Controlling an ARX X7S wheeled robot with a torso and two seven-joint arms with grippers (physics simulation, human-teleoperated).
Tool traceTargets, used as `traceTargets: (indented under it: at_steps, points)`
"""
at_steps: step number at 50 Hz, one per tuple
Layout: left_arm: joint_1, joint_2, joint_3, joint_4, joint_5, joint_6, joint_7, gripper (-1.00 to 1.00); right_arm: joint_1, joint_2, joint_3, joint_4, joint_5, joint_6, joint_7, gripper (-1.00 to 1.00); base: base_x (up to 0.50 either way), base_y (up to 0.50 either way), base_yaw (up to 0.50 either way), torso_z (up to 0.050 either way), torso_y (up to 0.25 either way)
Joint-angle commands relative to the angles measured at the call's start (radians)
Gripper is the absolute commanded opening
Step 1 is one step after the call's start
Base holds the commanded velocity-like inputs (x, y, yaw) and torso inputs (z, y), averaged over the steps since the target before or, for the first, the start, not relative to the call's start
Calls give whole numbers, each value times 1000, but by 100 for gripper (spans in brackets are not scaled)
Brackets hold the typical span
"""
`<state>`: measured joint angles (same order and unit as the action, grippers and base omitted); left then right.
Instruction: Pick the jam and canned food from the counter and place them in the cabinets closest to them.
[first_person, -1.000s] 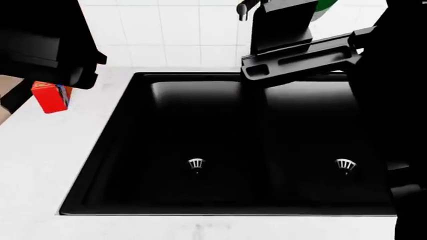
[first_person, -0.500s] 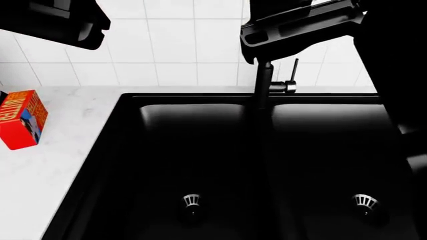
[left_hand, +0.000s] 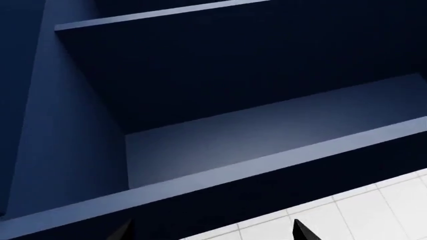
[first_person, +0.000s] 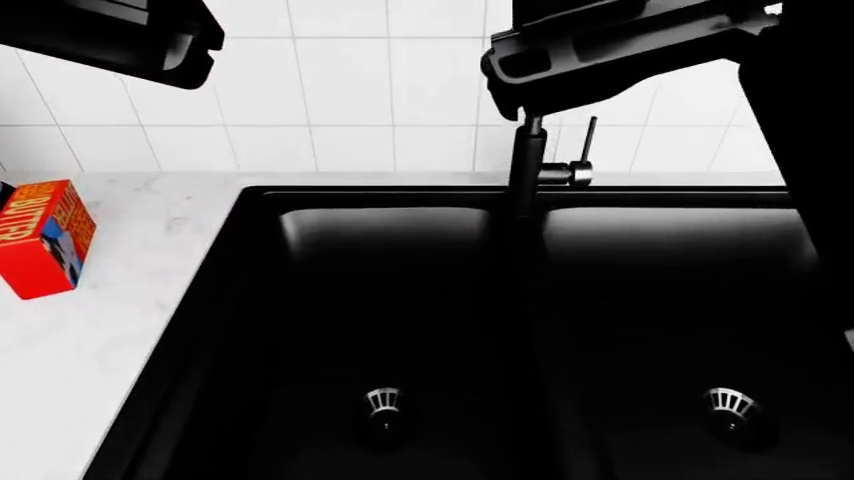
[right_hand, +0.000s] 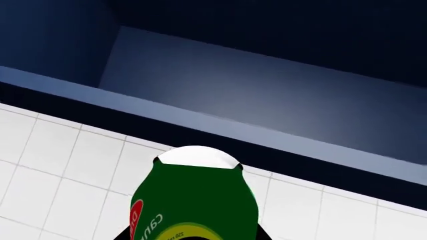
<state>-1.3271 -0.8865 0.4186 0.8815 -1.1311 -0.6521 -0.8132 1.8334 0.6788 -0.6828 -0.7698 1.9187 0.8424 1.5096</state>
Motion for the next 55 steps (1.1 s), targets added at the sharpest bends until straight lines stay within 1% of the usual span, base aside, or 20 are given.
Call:
traceTargets:
  at_steps: [1, 4, 7, 9, 10, 16, 27, 32, 33, 41, 46, 55]
  points:
    - [1, 0, 0, 1, 2, 3, -3, 100, 16, 34, -53, -105, -36, -106, 60, -100, 0, 0, 0, 0, 0]
    - [4, 1, 1, 0, 5, 5, -1, 100, 128, 100, -222, -155, -83, -271, 61, -100, 0, 0, 0, 0, 0]
    - [6, 3, 2, -1, 7, 7, -1, 100, 341, 186, -500, -202, -121, -499, 61, -100, 0, 0, 0, 0, 0]
    - [6, 5, 4, -1, 9, 7, -1, 100, 482, 214, -678, -227, -146, -628, 61, -100, 0, 0, 0, 0, 0]
    - [5, 6, 4, -1, 9, 7, -1, 100, 520, 223, -719, -237, -152, -662, 61, -100, 0, 0, 0, 0, 0]
    - [-3, 10, 6, -2, 6, 3, -4, 100, 522, 260, -607, -259, -100, -620, 61, -100, 0, 0, 0, 0, 0]
    - [-22, 15, 8, -5, -6, -6, -10, 100, 523, 292, -256, -229, 82, -419, 61, -100, 0, 0, 0, 0, 1]
    - [-29, 15, 4, -4, -17, -6, -15, 100, 523, 278, -143, -193, 131, -332, 61, -100, 0, 0, 0, 0, 0]
    - [-28, 15, 4, -4, -18, -5, -16, 100, 523, 284, -135, -177, 145, -309, 61, -100, 0, 0, 0, 0, 0]
    - [-19, 12, -4, -4, -22, 6, -19, 100, 523, 230, -21, -86, 153, -194, 61, -100, 0, 0, 0, 0, 0]
    - [-10, 13, -5, -4, -18, 13, -19, 100, 523, 219, 30, -44, 136, -148, 61, -100, 0, 0, 0, 0, 0]
    - [-4, 23, 2, -9, -5, 19, -15, 100, 523, 119, 78, 110, 91, -3, 61, -100, 0, 0, 0, 1, 0]
